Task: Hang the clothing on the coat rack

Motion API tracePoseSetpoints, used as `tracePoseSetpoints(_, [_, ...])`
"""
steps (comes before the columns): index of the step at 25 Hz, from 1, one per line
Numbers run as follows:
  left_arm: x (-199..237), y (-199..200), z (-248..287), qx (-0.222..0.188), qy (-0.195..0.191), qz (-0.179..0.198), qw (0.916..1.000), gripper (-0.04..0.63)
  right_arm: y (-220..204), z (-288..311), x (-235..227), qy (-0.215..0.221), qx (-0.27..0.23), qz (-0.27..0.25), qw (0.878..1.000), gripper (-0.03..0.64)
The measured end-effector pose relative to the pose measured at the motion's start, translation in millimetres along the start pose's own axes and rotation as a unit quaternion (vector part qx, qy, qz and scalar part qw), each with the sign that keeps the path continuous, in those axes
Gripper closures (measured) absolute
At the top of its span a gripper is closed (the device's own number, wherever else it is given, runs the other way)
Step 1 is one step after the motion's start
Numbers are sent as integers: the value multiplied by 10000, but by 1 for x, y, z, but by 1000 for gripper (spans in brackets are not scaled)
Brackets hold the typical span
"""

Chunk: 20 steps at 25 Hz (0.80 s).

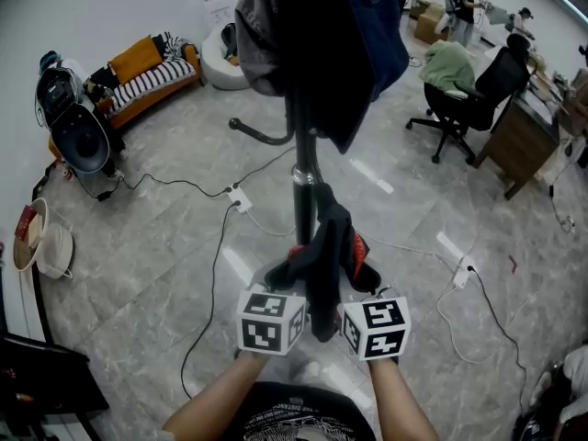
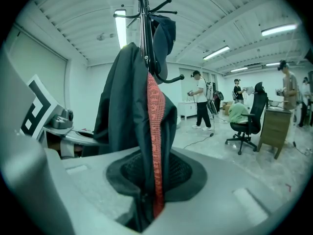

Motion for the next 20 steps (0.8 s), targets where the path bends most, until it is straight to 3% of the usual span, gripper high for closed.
tracePoseSetpoints(13, [-4, -2, -9, 75, -229, 3, 9997, 506, 1, -8, 12, -269, 13, 60, 9996, 510])
tracePoseSetpoints(20, [-7, -3, -14, 151, -394, -11, 9991, 446, 1, -17, 13, -574, 101, -17, 9983, 495])
Point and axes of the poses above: the fingertips, and each gripper's own axes: z forward along the fingers, x to its left, y out of its top, the point moved 4 cm from there along -z, backward along the fingers, and after that the axes turned 15 degrees about -x, right-handed, at the moved point
